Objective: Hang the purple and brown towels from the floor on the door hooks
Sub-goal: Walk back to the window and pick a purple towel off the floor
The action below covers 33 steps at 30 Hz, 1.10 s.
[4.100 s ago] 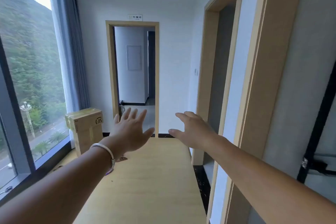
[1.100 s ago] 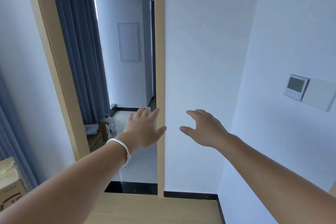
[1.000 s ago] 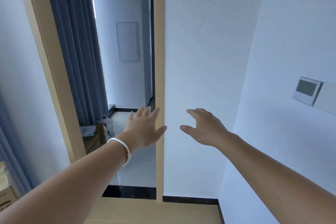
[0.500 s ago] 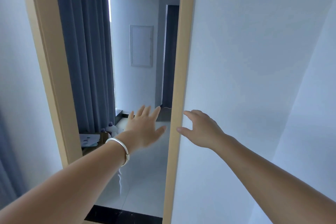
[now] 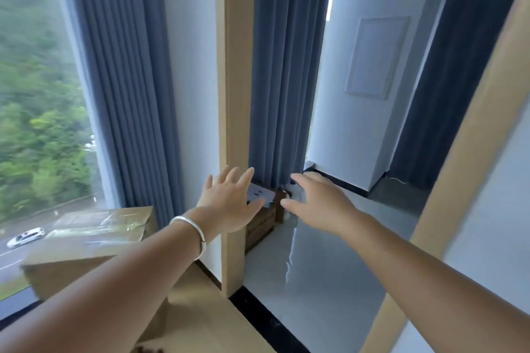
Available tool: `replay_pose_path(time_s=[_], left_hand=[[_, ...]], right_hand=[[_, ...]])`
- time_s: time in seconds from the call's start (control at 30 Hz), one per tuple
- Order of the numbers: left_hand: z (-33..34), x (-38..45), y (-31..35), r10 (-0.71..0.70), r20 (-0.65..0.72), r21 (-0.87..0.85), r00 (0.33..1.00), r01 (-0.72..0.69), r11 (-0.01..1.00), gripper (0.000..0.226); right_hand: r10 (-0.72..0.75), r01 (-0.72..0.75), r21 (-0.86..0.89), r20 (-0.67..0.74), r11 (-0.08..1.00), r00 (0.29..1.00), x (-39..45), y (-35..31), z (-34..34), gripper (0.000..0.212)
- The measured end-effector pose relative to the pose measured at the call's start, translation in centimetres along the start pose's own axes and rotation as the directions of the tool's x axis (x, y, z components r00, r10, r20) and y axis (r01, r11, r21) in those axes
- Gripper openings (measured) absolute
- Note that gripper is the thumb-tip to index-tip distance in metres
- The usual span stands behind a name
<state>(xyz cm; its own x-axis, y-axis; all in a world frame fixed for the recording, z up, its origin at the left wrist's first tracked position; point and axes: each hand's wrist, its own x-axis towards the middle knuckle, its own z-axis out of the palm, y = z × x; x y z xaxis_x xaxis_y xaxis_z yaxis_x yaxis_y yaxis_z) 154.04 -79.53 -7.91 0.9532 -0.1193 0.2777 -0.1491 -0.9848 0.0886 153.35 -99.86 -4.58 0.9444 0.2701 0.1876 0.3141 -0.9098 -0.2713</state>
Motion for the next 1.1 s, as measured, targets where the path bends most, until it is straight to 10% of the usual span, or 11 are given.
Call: replay_pose_path(time_s=[0.53,1.1], left_hand=[[4.6,-15.5,-17.3,-0.752,0.077,0.11,0.655,0.744,0.659,0.077],[24.2,-32.1,-39.7,-0.878,0.405,0.054,0.257,0.951,0.304,0.075]], right_hand=[[-0.645,0.594,0.255,0.359,0.763,0.674,8.6,-16.2,18.1,0.068],[-0.617,0.665,0.245,0.673,0.706,0.407,9.4,-35.0,45.7,0.066]])
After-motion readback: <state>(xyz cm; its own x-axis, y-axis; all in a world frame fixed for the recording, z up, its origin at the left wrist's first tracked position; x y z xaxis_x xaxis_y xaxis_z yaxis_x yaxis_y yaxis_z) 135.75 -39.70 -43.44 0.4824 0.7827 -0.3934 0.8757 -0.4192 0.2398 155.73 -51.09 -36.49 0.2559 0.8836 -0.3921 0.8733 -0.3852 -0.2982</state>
